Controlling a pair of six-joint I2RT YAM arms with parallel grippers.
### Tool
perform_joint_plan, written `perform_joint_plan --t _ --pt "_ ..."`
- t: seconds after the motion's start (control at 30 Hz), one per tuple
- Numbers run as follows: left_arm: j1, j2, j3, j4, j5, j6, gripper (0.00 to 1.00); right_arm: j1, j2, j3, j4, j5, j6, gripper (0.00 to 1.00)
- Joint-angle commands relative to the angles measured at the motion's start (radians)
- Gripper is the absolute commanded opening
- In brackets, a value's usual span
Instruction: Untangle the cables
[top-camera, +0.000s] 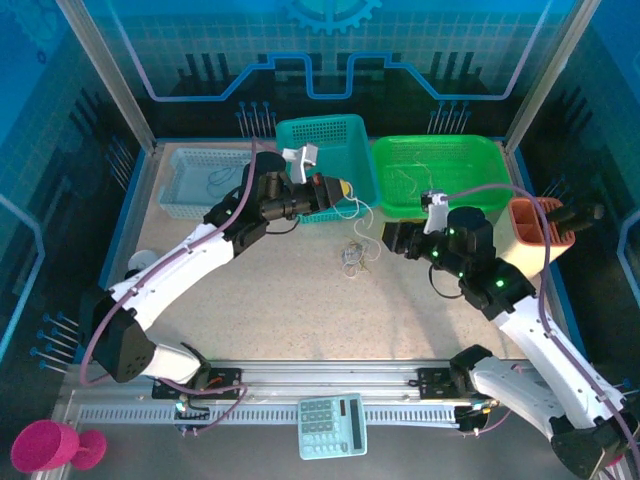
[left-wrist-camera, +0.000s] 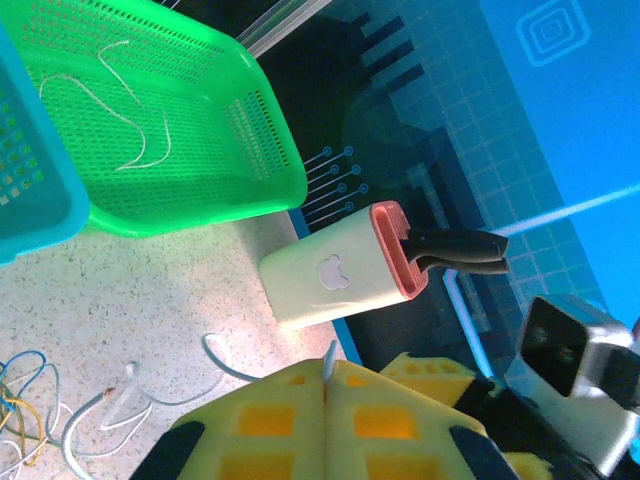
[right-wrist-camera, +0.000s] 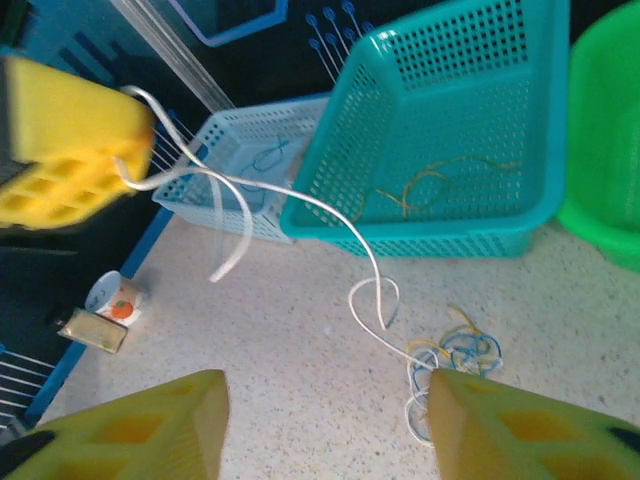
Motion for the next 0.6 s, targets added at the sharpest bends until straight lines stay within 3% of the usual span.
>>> perform_joint_plan --t 0.0,0.23,0.57 --pt "0.005 -0.043 -0.025 0.07 -0.015 -0.076 0.0 0.024 0.002 0.031 0.049 -0.037 0.033 0.62" --pt "0.005 -0.062 -0.085 0.187 -0.034 -0.183 0.0 0.096 0.098 0.018 0.193 -0.035 0.106 0.65" --pt "0.003 -0.07 -0.113 0.217 -0.035 -0.204 0.0 0.139 0.24 0.02 0.352 -0.015 0.159 0.62"
